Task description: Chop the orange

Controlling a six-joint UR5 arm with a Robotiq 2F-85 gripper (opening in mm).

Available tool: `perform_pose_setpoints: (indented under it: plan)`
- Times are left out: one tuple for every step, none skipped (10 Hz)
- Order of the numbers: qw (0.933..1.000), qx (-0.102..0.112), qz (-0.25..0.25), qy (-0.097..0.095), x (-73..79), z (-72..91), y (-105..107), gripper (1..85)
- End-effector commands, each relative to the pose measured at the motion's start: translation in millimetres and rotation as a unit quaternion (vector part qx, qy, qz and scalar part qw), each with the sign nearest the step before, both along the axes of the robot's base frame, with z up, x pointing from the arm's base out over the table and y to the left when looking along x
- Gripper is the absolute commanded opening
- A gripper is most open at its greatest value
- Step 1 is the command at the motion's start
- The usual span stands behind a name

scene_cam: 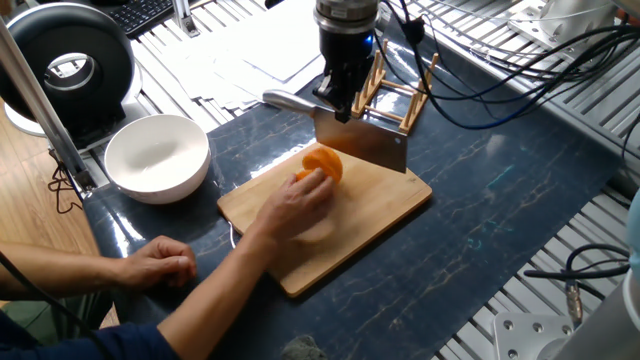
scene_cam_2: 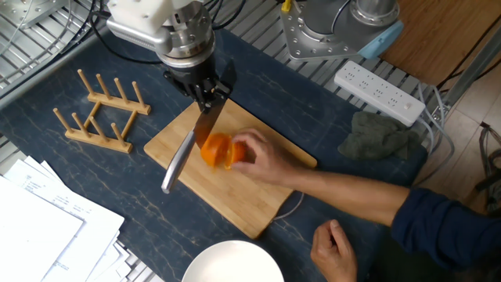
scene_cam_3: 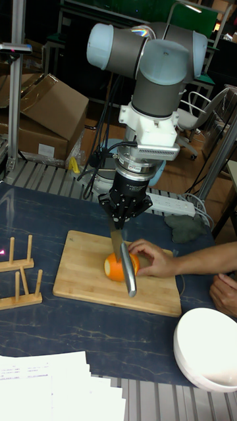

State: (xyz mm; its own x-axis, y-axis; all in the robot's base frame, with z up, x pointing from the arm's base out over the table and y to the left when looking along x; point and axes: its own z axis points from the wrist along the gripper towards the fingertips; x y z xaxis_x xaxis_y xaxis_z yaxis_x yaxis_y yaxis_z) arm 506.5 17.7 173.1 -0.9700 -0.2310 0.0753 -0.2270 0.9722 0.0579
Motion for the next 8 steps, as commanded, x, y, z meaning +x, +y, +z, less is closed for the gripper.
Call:
perform_pose_setpoints:
  plan:
    - [0.9995,0.024,0.019,0.001,4.4,-0.5,8,1.3]
    - [0.9995,0.031,0.003,0.007,1.2,2.4,20,1.3]
    - [0.9997,0.024,0.001,0.007,0.4,4.9,24,1.3]
    - [0.9997,0.022,0.004,0.004,0.7,5.3,24,1.3]
    - [0.9997,0.024,0.006,0.004,0.3,5.4,26,1.3]
    - [0.9997,0.024,0.008,0.002,1.4,3.9,29,1.3]
    - [0.9997,0.024,0.009,0.0,2.8,1.9,31,1.3]
    - [0.9996,0.028,0.009,-0.002,4.0,0.0,37,1.3]
